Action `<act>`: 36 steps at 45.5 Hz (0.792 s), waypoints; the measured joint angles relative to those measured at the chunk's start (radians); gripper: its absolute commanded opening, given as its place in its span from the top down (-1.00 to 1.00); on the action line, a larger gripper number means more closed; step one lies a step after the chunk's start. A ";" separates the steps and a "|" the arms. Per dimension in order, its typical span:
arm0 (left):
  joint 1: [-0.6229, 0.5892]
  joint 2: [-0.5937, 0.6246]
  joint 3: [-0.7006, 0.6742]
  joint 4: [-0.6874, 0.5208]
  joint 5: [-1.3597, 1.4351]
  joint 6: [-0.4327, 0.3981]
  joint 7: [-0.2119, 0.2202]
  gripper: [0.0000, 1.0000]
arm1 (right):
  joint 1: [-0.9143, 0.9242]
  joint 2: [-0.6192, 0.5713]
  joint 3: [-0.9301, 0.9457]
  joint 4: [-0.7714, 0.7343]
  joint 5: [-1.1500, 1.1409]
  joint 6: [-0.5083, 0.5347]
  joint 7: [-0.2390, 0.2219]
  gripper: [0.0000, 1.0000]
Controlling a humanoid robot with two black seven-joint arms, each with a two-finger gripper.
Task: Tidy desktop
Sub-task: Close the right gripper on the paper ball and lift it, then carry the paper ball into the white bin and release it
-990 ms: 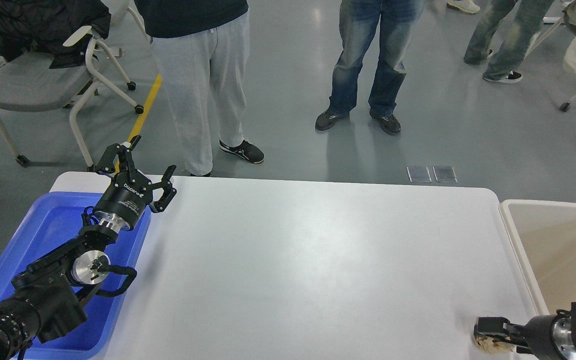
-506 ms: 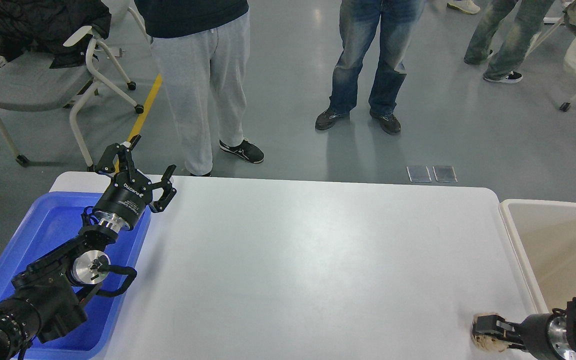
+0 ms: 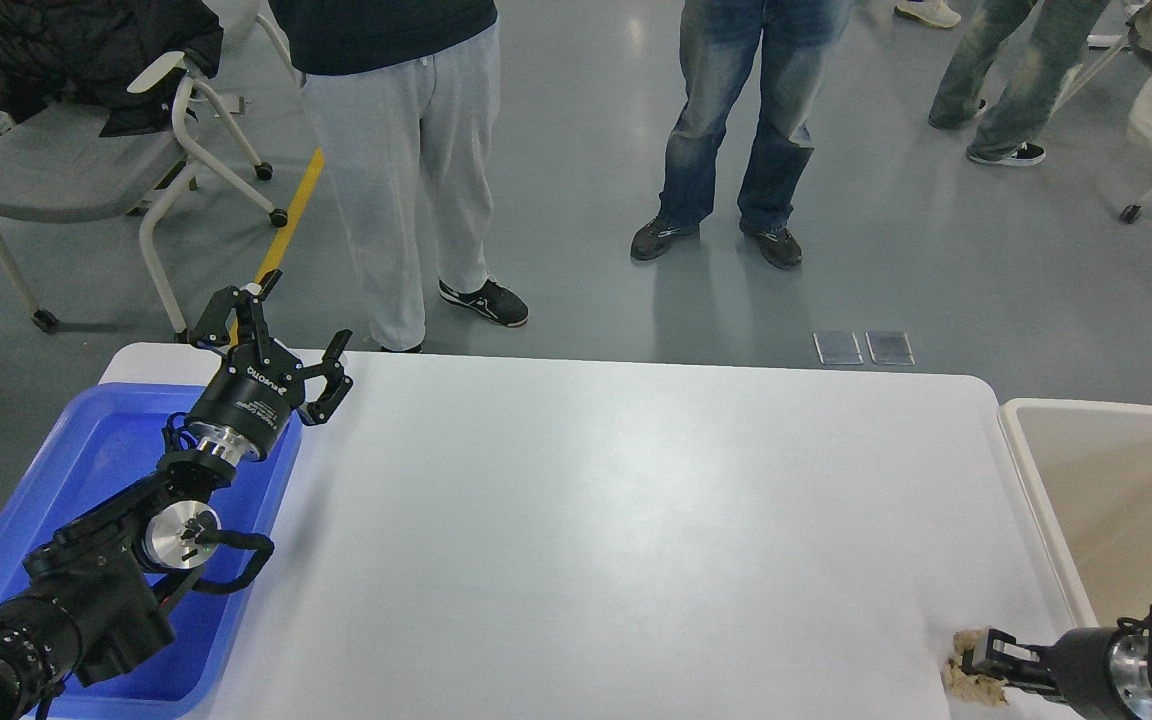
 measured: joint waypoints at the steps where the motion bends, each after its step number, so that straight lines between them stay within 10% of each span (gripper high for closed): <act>1: 0.000 0.000 0.000 0.000 0.000 0.000 0.000 -1.00 | 0.000 -0.007 0.001 0.005 0.006 0.001 0.006 1.00; 36: 0.000 0.000 0.000 0.000 0.001 0.000 0.000 -1.00 | 0.222 -0.489 0.080 0.310 0.256 0.242 0.084 1.00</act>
